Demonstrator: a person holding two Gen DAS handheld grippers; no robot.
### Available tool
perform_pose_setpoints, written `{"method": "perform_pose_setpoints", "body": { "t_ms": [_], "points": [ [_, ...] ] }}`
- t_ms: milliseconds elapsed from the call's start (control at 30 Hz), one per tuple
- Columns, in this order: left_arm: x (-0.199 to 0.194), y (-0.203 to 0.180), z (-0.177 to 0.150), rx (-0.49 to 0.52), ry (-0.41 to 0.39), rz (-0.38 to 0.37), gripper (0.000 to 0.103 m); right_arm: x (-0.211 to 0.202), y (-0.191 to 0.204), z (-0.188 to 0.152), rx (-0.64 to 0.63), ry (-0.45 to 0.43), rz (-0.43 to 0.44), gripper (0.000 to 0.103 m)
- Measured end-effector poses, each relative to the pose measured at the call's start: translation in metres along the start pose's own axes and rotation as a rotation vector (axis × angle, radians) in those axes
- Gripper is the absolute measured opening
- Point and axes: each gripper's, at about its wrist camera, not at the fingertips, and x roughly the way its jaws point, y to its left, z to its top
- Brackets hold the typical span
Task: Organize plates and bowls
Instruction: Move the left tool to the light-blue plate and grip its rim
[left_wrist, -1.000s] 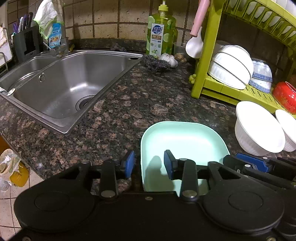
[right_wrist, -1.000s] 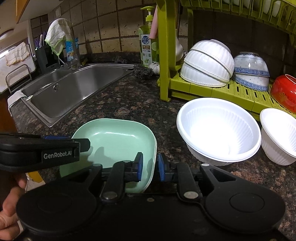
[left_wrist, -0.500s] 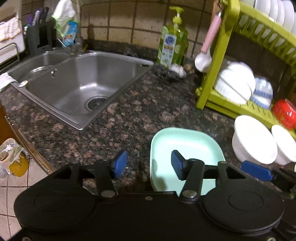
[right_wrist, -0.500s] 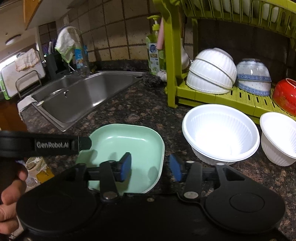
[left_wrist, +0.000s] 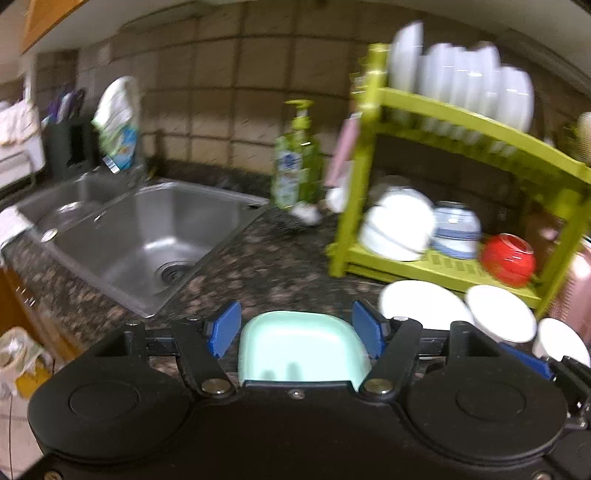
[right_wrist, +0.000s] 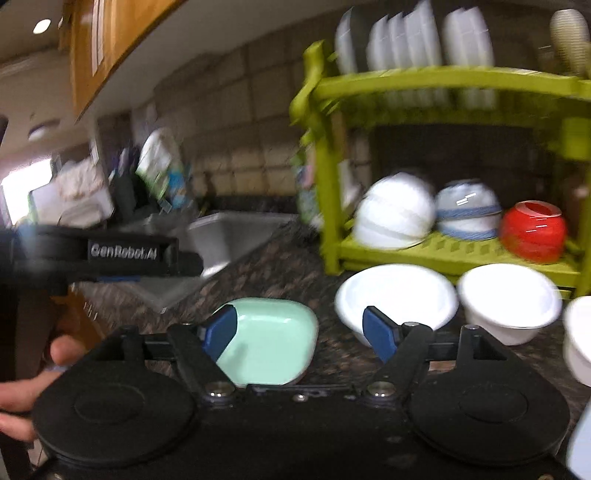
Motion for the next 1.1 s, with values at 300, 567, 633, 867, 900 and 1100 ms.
{"method": "perform_pose_setpoints", "body": {
  "t_ms": [300, 567, 633, 867, 900, 1100],
  "points": [
    [-0.016, -0.087, -0.015, 0.134, 0.012, -0.189, 0.070, -0.072, -0.074, -0.012, 0.056, -0.127, -0.217, 0.081],
    [-0.003, -0.172, -0.044, 0.248, 0.092, -0.341, 0.070, -0.125, -0.149, -0.032, 0.158, -0.142, -0.383, 0.082],
    [0.003, -0.189, -0.050, 0.274, 0.112, -0.365, 0.070, -0.133, -0.163, -0.037, 0.182, -0.136, -0.430, 0.082],
    [0.018, -0.235, -0.077, 0.414, 0.146, -0.414, 0.069, -0.153, -0.208, -0.068, 0.256, -0.047, -0.545, 0.081],
    [0.020, -0.240, -0.080, 0.436, 0.148, -0.418, 0.069, -0.154, -0.213, -0.072, 0.269, -0.032, -0.553, 0.081],
    [0.026, -0.253, -0.096, 0.506, 0.153, -0.457, 0.069, -0.150, -0.229, -0.093, 0.349, 0.082, -0.546, 0.079]
  ]
}}
